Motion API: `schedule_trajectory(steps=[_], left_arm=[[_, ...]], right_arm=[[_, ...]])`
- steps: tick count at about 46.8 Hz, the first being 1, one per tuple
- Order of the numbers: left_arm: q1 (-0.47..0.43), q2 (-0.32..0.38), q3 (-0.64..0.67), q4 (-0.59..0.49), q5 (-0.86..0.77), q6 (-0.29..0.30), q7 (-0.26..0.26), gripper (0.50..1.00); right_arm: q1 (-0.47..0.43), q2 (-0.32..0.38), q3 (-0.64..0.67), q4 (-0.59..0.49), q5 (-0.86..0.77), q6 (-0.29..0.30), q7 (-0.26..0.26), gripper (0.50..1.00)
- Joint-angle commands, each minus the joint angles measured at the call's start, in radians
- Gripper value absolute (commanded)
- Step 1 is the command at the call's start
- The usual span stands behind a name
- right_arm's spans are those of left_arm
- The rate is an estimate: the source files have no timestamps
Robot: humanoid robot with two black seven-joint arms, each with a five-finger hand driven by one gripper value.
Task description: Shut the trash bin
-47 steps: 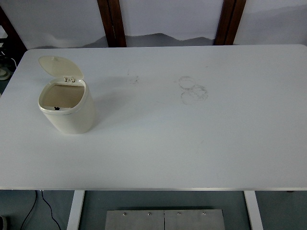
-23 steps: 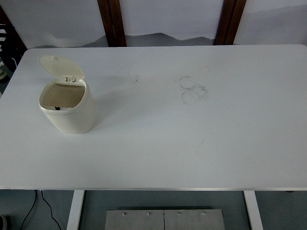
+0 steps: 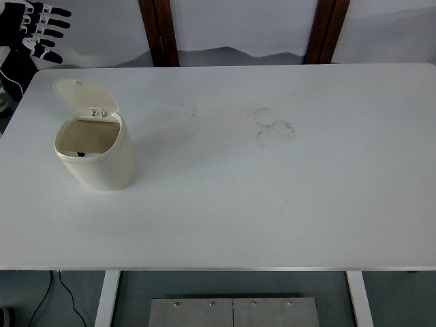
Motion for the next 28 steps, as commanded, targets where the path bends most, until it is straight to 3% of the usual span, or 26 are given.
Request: schedule_trajectory(steps=[1, 6, 13, 28], left_arm=[[-0.005, -0.021, 0.0, 0.0, -0.009, 0.0, 0.001, 1.0], [-0.005, -0.028, 0.001, 0.0, -0.011, 0.0, 0.003, 1.0], [-0.014, -0.025, 0.054, 0.0, -0.011, 0.0, 0.063, 1.0], [-0.139, -0.066, 0.241, 0.025, 0.002, 0.0, 0.067, 1.0]], right_arm=[[0.0, 0.0, 0.0, 0.0, 0.0, 0.0, 0.0, 0.995], [0.0, 0.0, -0.001, 0.0, 0.0, 0.0, 0.0, 0.995], [0.002, 0.0, -0.001, 0.0, 0.0, -0.001, 0.0, 0.995], [0.006, 0.0, -0.001, 0.0, 0.0, 0.0, 0.0, 0.995]])
